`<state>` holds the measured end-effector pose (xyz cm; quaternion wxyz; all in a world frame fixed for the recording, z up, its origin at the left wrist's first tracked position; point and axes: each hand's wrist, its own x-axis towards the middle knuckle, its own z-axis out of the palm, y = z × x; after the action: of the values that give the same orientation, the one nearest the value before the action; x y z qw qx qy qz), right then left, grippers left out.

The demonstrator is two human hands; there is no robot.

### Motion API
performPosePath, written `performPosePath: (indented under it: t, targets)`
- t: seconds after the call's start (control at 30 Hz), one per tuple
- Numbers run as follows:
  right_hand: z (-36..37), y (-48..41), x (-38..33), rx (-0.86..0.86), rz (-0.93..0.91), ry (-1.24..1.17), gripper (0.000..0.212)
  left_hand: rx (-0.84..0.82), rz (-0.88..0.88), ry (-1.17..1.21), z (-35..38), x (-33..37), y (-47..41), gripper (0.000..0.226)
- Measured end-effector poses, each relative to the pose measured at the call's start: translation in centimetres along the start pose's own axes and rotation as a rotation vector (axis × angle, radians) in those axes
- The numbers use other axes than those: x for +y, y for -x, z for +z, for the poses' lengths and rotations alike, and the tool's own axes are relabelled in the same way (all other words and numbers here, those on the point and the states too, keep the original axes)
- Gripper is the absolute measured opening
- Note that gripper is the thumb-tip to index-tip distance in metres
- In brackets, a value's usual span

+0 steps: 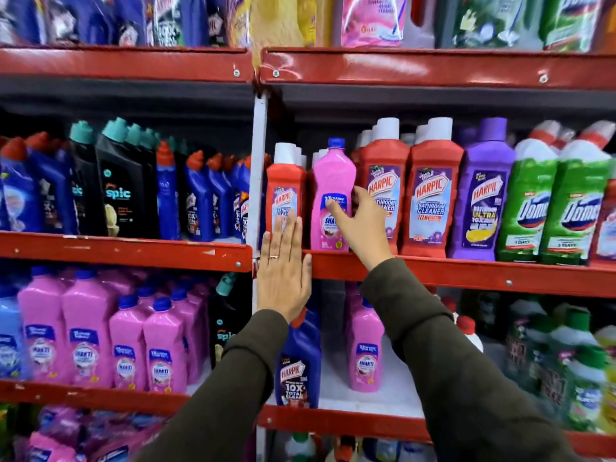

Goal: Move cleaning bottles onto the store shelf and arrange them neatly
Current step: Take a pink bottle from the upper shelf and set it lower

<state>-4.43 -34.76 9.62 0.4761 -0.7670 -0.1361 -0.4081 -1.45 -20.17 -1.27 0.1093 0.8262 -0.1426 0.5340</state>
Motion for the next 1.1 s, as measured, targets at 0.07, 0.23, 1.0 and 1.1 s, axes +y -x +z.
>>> performPosePath:
  t: [0.07, 0.23, 1.0, 1.1]
  targets:
    - [-0.2, -0.2, 0.0, -0.010, 0.027, -0.053, 0.054, 0.021, -0.004, -0.004, 0.0, 0.0, 0.0, 0.063]
    - [-1.1, -0.2, -0.5, 0.002, 0.056, -0.154, 0.058, 0.031, 0.005, -0.008, -0.2, 0.1, -0.2, 0.063]
    - [-8.6, 12.5, 6.5, -0.028, 0.149, -0.386, 0.048, -0.071, -0.012, 0.194, 2.7, 3.9, 10.4, 0.069]
    - [-8.4, 15.3, 9.3, -0.046, 0.175, -0.379, 0.049, -0.160, 0.004, 0.198, 4.0, 4.7, 13.7, 0.070]
